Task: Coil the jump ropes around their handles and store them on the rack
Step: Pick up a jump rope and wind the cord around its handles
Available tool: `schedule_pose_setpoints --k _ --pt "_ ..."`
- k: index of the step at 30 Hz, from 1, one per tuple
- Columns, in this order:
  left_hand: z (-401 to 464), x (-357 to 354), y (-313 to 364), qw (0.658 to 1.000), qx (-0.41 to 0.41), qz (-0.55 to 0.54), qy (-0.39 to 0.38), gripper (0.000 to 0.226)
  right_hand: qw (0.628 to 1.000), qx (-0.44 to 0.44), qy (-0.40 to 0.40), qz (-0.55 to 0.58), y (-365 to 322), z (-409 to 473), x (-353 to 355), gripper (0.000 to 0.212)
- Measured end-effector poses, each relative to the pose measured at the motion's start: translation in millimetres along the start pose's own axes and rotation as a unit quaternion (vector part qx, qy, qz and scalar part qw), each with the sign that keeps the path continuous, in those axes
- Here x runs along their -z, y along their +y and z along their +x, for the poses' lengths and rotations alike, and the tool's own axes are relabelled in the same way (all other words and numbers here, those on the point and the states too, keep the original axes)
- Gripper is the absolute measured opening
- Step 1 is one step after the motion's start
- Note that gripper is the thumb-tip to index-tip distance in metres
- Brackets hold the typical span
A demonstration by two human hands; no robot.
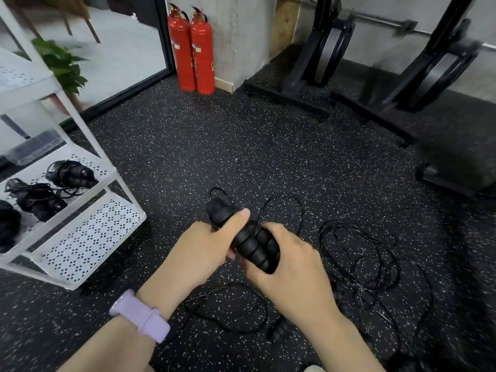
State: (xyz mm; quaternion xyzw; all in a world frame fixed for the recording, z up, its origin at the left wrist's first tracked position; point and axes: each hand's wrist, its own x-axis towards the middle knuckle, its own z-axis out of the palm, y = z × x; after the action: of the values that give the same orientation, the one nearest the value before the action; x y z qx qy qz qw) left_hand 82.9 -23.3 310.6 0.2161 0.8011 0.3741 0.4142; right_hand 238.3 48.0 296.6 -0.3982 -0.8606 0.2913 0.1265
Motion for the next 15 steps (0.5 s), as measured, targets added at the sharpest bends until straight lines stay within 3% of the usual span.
schedule_pose_setpoints --k 3,6,10,12,15 --pt "0.1 -2.0 -2.0 1.000 -0.028 -0.011 -0.007 0.060 0.999 0.021 0.027 -0.042 -0.1 -2.5 -4.3 0.046" --pt "0.0 -0.1 -1.5 0.996 -0.050 -0.064 -0.022 0.050 1.000 0.000 0.023 -0.005 0.1 -2.7 -5.7 0.061" --pt "-0.3 6.2 -2.4 0.994 -0.083 -0.059 -0.028 0.050 0.983 -0.058 0.002 0.172 0.1 0.9 1.0 0.046" --pt "-1.0 10.5 -2.0 0.991 -0.098 -0.074 -0.058 0.044 0.932 -0.130 -0.040 0.335 0.1 5.0 6.9 0.049" --pt "-4.7 13.2 0.7 0.983 -0.127 -0.084 -0.105 0.039 0.765 -0.210 -0.196 0.576 0.0 9.7 17.3 0.057"
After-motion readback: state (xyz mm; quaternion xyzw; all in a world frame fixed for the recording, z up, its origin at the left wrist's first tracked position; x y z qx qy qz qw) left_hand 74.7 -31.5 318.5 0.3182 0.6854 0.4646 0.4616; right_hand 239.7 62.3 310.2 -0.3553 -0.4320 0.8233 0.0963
